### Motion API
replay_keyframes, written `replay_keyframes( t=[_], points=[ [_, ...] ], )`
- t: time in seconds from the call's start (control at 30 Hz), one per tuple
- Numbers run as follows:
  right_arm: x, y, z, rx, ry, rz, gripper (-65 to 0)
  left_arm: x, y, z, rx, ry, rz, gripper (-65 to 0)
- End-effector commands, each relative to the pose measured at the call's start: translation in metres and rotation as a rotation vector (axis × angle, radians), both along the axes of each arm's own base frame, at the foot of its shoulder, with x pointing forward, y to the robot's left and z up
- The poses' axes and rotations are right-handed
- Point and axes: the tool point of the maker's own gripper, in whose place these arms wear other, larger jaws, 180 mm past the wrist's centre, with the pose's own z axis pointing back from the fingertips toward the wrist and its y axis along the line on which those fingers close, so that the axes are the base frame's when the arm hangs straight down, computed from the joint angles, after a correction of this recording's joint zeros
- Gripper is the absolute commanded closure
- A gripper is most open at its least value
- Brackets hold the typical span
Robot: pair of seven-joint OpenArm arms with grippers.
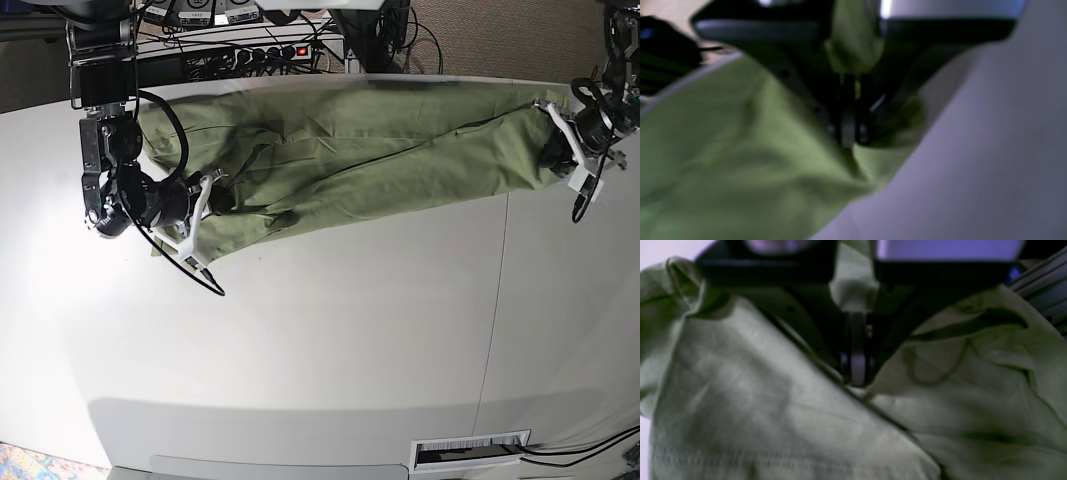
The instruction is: Fold the T-shirt properly
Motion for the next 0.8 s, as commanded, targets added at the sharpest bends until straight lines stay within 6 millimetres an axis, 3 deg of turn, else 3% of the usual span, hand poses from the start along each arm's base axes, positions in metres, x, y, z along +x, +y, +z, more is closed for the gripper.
replay_keyframes(
  t=[0.0,0.1,0.2,0.4,0.6,0.77],
  points=[
    [0.009,-0.005,0.009,-0.017,-0.033,-0.003,0.0,0.006,0.011,0.007,0.043,-0.016,0.011,-5.5],
    [0.009,-0.005,0.009,-0.016,-0.034,-0.004,0.0,-0.001,0.038,-0.003,0.181,0.047,0.069,-14.4],
    [0.009,-0.005,0.009,-0.016,-0.035,-0.004,0.0,-0.006,0.047,-0.006,0.238,0.078,0.069,-16.1],
    [0.009,-0.005,0.009,-0.016,-0.035,-0.004,0.0,-0.008,0.041,-0.007,0.193,0.095,0.074,-28.4],
    [0.009,-0.005,0.009,-0.016,-0.034,-0.003,0.0,-0.008,0.017,-0.002,0.032,0.1,0.073,-28.8],
    [0.008,-0.008,0.008,-0.025,-0.027,-0.002,0.0,-0.012,0.021,-0.009,0.015,0.124,0.095,-28.8]
  ],
)
